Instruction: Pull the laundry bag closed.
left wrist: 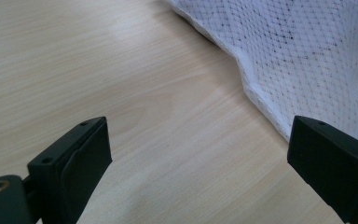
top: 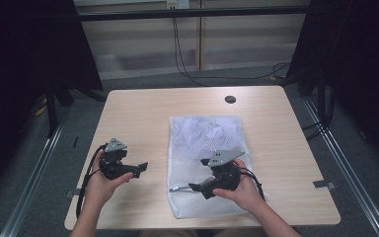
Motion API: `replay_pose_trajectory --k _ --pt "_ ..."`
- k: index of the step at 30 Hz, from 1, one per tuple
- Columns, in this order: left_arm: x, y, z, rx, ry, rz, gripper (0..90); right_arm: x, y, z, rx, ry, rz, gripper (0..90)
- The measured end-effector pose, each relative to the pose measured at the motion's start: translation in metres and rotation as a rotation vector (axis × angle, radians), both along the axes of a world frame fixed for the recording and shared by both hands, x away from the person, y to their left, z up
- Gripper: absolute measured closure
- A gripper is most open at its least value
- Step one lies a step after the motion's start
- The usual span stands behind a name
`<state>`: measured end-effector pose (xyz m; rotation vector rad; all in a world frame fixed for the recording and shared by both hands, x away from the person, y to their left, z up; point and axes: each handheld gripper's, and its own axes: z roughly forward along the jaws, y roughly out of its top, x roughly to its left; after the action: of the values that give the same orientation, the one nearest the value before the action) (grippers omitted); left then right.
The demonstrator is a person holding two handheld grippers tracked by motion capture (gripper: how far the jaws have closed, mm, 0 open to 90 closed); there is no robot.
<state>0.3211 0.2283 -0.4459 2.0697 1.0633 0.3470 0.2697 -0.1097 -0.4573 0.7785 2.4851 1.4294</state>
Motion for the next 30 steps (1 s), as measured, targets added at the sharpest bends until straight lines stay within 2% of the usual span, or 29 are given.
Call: replay_pose_trajectory --k 11,12,16,20,24,30 --pt "0.000 0.000 0.000 0.000 0.004 -0.001 5.8 0.002 0.012 -0.004 -0.010 0.013 0.020 15.3" --pt "0.000 0.000 0.000 0.000 0.005 -0.001 5.8 0.002 0.013 -0.006 -0.013 0.020 0.026 19.4" --pt "0.000 -0.001 0.000 0.001 0.010 -0.008 5.9 0.002 0.016 -0.008 -0.018 0.025 0.035 24.7" --pt "0.000 -0.001 0.000 0.007 0.009 -0.015 5.9 0.004 0.022 -0.013 -0.023 0.062 0.043 30.9" --pt "0.000 -0.001 -0.001 0.000 0.012 -0.010 5.9 0.005 0.027 -0.014 -0.017 0.070 0.050 36.3" --pt "0.000 -0.001 -0.001 0.001 0.008 -0.004 6.1 0.008 0.032 -0.016 0.001 0.098 0.046 39.2"
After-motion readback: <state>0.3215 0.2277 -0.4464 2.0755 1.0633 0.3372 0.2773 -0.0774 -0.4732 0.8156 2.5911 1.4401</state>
